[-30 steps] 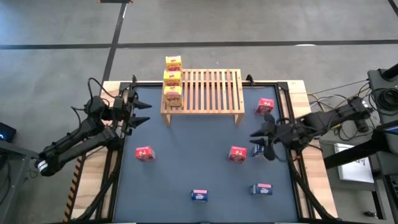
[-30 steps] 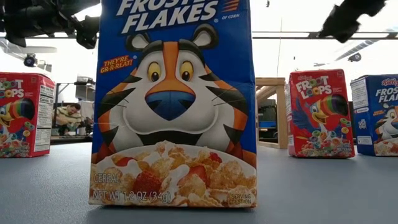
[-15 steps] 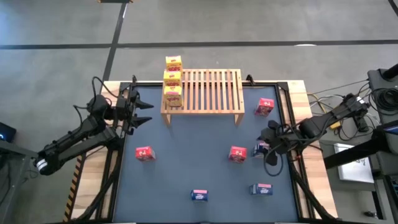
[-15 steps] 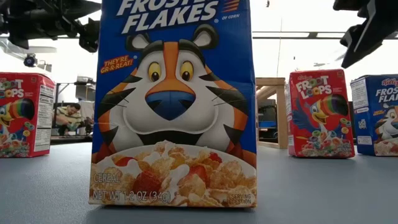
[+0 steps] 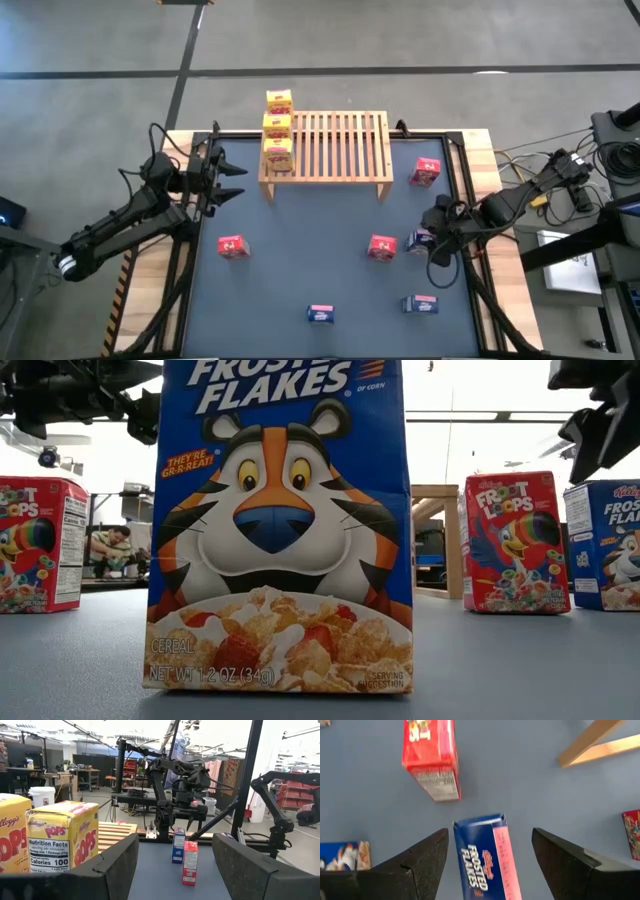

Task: Stack cereal on shelf
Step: Put the top right blue cereal box on the shelf

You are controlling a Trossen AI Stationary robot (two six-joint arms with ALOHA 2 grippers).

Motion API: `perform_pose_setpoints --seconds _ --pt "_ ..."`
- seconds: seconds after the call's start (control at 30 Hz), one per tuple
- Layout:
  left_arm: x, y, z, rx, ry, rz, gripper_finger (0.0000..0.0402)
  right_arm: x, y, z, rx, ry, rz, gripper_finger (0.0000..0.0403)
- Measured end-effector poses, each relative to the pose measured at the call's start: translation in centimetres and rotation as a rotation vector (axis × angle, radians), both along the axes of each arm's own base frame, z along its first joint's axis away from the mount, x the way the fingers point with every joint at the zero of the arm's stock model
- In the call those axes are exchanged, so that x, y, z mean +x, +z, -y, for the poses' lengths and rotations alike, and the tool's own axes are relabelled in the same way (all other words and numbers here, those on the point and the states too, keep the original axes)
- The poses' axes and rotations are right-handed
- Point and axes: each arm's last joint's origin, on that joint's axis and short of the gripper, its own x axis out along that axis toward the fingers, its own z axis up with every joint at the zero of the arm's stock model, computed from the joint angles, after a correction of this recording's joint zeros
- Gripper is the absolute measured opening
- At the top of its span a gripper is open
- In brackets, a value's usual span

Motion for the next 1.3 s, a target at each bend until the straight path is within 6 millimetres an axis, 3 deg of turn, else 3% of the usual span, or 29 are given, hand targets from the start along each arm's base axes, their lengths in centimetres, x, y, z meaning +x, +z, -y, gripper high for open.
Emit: perform_pose_setpoints --seconds 0.43,0.6,1.0,1.3 --pt "0.0 0.0 0.0 -0.004 0.000 0.000 0.0238 -1.5 -2.8 -0.2 -0.023 -0.013 -0.055 0.0273" --pt "0.0 0.0 0.0 -0.004 0.000 0.000 0.0238 -1.8 -3.5 -0.1 -0.011 -0.021 -0.062 0.0254" --pt "0.0 0.0 0.0 -0.008 0.000 0.000 0.0238 -2.0 -3.4 -0.1 0.016 -0.017 -0.050 0.0180" --pt "0.0 0.0 0.0 -0.010 0.000 -0.002 0.0238 -2.1 -2.7 0.0 0.047 -0.014 -0.006 0.0152"
